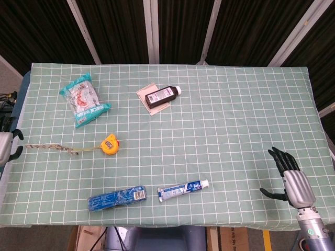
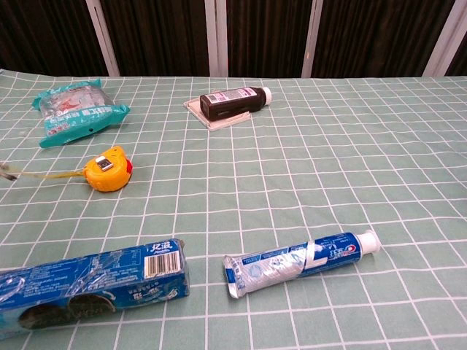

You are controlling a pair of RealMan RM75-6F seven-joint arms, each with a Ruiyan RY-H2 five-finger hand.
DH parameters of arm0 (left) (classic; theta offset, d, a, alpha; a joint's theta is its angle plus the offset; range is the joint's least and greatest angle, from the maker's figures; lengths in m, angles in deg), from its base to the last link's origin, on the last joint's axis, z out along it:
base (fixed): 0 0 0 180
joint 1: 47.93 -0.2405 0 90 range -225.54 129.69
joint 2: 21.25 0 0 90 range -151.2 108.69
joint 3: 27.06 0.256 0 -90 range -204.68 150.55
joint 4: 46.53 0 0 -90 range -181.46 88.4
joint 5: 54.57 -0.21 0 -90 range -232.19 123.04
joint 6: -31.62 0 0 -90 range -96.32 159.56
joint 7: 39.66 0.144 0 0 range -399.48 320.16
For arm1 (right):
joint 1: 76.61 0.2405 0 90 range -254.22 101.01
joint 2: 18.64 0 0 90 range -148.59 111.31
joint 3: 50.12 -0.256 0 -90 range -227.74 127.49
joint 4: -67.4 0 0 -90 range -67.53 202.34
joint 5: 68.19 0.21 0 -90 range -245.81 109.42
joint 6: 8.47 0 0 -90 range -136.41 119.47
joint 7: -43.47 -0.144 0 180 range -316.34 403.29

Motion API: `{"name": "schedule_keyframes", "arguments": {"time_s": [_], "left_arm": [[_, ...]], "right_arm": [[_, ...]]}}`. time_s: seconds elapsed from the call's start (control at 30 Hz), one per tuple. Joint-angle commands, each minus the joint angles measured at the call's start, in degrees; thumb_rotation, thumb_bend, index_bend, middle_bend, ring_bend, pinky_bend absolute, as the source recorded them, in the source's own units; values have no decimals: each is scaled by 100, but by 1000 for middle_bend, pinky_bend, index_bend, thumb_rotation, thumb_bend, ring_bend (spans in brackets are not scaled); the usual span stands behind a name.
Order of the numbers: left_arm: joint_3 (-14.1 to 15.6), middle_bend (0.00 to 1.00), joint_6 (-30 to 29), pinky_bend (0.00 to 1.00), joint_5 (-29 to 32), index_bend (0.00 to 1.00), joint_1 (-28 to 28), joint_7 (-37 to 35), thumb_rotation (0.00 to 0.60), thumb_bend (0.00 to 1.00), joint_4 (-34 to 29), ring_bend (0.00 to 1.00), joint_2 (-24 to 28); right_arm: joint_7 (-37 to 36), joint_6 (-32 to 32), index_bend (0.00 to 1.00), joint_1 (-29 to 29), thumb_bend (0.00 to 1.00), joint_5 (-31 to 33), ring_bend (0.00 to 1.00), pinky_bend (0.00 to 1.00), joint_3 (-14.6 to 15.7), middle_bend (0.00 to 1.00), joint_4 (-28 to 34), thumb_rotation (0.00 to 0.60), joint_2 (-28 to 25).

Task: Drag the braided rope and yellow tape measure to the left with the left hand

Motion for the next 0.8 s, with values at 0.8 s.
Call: {"name": "schedule_keyframes", "arguments": {"time_s": [0.8], "left_arm": [[610, 0, -2195, 0, -2284, 0, -1744, -538, 600, 46, -925, 0, -281]], "right_arm": [[338, 117, 0, 3, 115, -232, 0, 0, 63, 0, -100, 600, 62]]}}
